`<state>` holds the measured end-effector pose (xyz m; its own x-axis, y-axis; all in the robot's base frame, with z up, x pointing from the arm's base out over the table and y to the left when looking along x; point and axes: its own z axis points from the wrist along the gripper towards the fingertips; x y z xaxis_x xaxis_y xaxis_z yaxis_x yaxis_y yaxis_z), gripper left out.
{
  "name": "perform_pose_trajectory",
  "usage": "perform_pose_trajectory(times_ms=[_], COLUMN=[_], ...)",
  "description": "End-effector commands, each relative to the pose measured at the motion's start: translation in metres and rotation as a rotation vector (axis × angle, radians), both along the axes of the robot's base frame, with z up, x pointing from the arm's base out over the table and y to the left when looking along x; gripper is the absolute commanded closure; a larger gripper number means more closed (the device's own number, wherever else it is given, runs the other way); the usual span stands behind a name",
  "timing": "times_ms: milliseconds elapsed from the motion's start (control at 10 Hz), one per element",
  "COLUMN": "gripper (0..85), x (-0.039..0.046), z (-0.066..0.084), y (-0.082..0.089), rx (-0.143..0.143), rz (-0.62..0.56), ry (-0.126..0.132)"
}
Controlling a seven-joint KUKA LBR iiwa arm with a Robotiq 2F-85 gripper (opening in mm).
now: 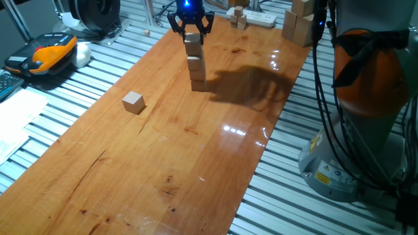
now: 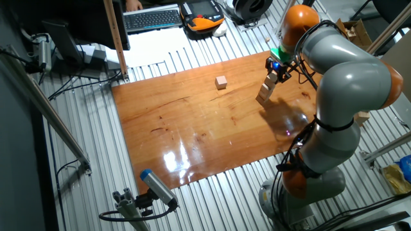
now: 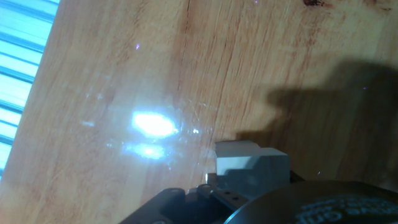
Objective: Stack the blocks in a vertical line of five
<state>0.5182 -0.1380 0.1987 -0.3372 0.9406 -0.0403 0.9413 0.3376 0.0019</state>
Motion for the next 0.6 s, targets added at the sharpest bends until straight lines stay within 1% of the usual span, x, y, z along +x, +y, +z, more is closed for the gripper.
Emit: perform_pose_trajectory(times_ms=[0, 200, 500], gripper=[85.0, 85.0, 85.0], x=[-0.0011, -0.0027, -0.0027], z=[0.0000, 0.0001, -0.0009], y=[0.0016, 0.0040, 0.0064], rx=[0.000, -0.004, -0.013], rz=[0.000, -0.002, -0.004], ry=[0.000, 0.002, 0.005])
